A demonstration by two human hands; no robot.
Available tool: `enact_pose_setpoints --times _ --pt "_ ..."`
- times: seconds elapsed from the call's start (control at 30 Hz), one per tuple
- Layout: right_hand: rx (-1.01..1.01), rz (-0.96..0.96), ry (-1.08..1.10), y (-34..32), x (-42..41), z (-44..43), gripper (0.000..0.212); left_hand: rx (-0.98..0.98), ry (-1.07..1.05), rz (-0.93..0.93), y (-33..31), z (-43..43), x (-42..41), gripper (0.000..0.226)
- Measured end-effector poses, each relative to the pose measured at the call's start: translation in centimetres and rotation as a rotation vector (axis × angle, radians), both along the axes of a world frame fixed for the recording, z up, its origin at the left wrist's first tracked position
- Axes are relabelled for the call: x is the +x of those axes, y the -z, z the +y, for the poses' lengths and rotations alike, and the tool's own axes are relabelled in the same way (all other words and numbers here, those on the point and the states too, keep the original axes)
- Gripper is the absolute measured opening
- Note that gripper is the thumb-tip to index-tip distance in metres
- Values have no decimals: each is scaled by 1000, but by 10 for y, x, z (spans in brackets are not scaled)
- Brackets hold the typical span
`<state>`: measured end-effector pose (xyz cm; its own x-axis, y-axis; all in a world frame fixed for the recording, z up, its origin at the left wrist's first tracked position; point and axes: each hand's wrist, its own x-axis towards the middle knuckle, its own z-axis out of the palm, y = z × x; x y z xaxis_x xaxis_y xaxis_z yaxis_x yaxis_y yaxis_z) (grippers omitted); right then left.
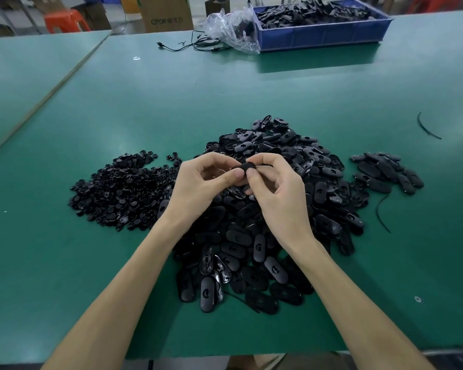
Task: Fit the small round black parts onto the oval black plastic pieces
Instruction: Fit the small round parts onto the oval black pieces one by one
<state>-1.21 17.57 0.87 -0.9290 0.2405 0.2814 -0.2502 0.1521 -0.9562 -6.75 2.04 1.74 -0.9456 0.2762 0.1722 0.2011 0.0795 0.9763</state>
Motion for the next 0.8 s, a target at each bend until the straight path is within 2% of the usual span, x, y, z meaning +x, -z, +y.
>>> enact_pose_setpoints --times 0.27,0.67,0.8 --pt "4 1 27 -1 2 -1 8 56 25 0 2 3 1 13" --pt "19 -42 48 -1 0 -1 5 23 7 27 3 0 -1 10" --pt "-15 -58 -36 0 1 -2 7 77 5 -15 1 0 0 12"
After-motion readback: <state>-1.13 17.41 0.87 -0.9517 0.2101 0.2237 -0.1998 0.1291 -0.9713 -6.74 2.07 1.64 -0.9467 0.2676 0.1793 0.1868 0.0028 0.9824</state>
